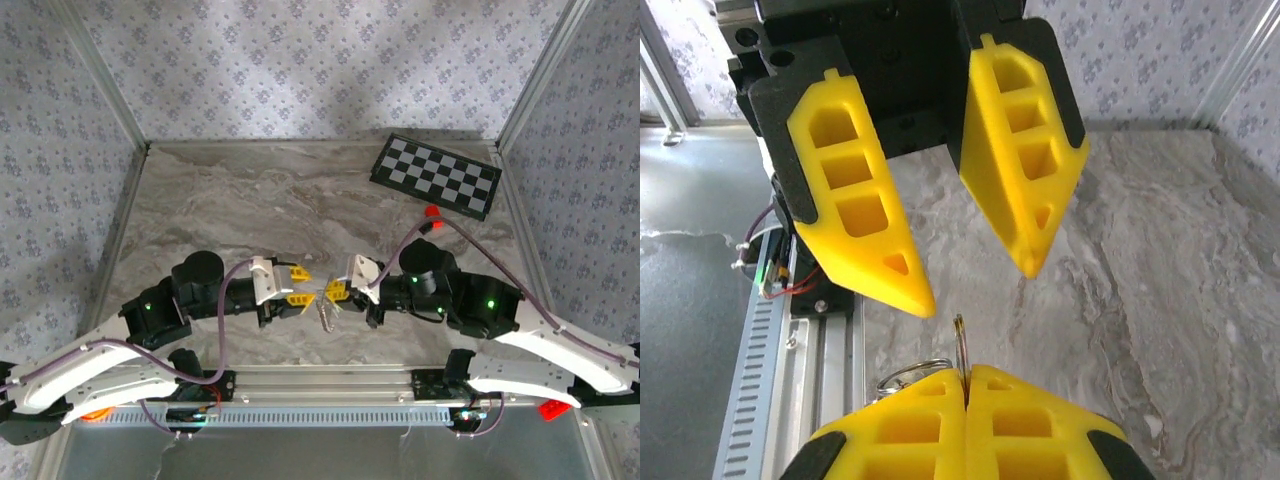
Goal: Put the keys on the keyring
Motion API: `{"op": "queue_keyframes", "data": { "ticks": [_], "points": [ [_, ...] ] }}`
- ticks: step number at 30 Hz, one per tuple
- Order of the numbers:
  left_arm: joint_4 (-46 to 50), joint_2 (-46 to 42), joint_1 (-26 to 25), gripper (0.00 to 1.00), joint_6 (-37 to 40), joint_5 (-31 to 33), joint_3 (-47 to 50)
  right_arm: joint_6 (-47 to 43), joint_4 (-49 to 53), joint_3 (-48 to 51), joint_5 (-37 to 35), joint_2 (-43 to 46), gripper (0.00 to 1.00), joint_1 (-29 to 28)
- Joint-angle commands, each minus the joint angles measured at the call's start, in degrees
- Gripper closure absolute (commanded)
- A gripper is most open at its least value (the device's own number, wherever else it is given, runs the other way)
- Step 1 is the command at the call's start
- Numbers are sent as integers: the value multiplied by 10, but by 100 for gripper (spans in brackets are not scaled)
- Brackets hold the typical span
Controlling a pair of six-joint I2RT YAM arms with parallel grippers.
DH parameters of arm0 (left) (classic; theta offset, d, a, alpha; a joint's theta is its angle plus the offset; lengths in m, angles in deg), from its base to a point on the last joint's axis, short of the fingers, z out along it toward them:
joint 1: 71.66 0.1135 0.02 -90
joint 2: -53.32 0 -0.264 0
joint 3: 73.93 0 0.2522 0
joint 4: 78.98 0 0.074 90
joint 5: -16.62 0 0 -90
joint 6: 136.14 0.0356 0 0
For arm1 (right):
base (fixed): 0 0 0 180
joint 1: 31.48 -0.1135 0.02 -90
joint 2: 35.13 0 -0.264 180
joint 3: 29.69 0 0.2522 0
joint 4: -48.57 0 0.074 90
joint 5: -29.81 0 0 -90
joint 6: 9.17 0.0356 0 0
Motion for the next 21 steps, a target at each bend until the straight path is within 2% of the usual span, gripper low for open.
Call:
{"op": "queue_keyframes", "data": {
  "ticks": [1,7,21],
  "points": [
    [34,0,1,65,0,3,-20,-26,91,-48,-9,-25,100,2],
    [31,13,1,66,-3,-14,-23,-47,148,-111,-24,-74,100,4],
    [-20,26,1,71,1,2,-1,-62,130,-125,-1,-95,100,5]
  ]
}}
